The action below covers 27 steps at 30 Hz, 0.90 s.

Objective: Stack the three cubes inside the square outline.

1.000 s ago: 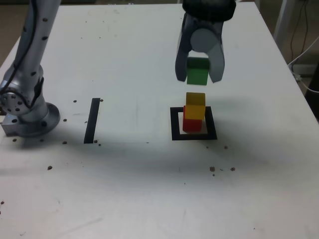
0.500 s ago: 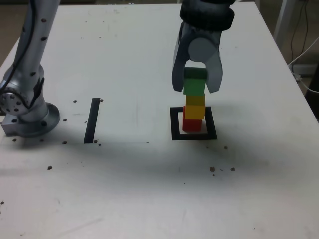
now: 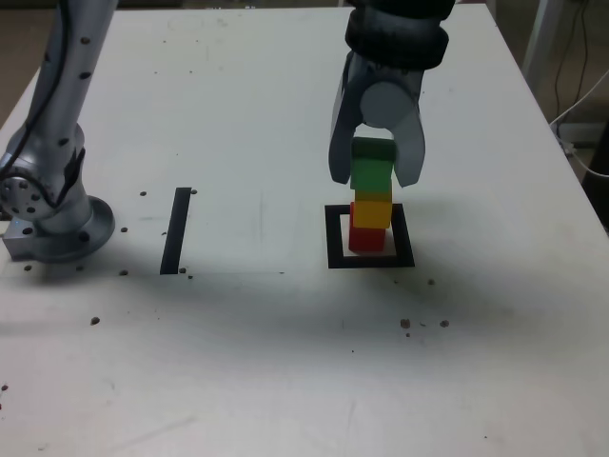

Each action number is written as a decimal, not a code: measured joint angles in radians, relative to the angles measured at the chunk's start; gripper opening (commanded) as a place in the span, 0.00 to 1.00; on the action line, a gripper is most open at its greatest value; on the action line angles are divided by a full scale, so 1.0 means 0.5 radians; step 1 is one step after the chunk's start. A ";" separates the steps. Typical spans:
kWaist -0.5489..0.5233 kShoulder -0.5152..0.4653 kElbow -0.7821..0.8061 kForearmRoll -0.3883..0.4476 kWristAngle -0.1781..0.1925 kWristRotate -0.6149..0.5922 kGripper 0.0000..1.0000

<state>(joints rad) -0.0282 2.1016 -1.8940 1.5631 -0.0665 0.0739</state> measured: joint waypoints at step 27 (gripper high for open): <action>0.000 0.018 0.068 -0.063 -0.004 0.027 0.99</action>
<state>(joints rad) -0.0283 2.1105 -1.8603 1.5316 -0.0687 0.0875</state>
